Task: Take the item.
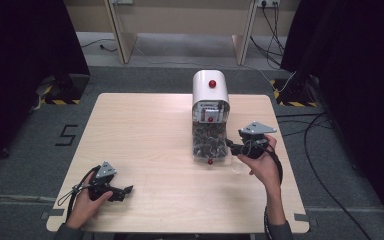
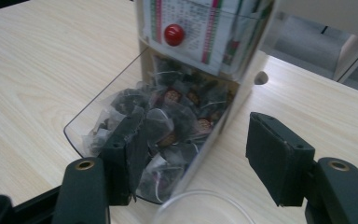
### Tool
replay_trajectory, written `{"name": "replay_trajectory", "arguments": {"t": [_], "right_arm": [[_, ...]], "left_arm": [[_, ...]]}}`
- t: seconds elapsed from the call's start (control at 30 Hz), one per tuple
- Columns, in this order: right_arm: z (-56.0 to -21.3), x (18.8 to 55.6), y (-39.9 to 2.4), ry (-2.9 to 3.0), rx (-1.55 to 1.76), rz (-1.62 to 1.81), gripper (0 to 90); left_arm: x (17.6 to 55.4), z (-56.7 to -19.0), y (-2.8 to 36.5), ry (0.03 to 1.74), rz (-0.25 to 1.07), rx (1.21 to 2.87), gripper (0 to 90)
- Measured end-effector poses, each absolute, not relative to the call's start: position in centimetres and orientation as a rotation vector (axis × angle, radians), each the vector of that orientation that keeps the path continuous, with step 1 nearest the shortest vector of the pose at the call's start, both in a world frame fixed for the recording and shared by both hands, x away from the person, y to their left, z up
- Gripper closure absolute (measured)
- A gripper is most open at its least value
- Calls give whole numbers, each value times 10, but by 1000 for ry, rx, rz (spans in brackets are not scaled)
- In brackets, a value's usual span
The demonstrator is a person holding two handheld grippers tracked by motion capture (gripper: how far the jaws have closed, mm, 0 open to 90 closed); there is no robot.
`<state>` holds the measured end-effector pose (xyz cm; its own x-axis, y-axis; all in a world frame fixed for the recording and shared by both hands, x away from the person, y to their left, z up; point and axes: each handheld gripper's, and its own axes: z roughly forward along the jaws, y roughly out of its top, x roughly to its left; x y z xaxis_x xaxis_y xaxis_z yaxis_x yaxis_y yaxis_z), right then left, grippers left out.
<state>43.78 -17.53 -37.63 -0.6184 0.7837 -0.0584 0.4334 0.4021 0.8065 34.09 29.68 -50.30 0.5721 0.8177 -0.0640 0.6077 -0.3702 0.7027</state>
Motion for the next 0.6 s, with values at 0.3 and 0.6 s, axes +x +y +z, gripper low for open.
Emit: {"name": "replay_trajectory", "arguments": {"t": [0.3,0.6], "right_arm": [[-384,442,-145,2290,998,1063,420],[-394,444,-121,2347,956,1020,461]], "left_arm": [[341,-503,297,1133,387,2108,0],[341,-503,297,1133,387,2108,0]]}}
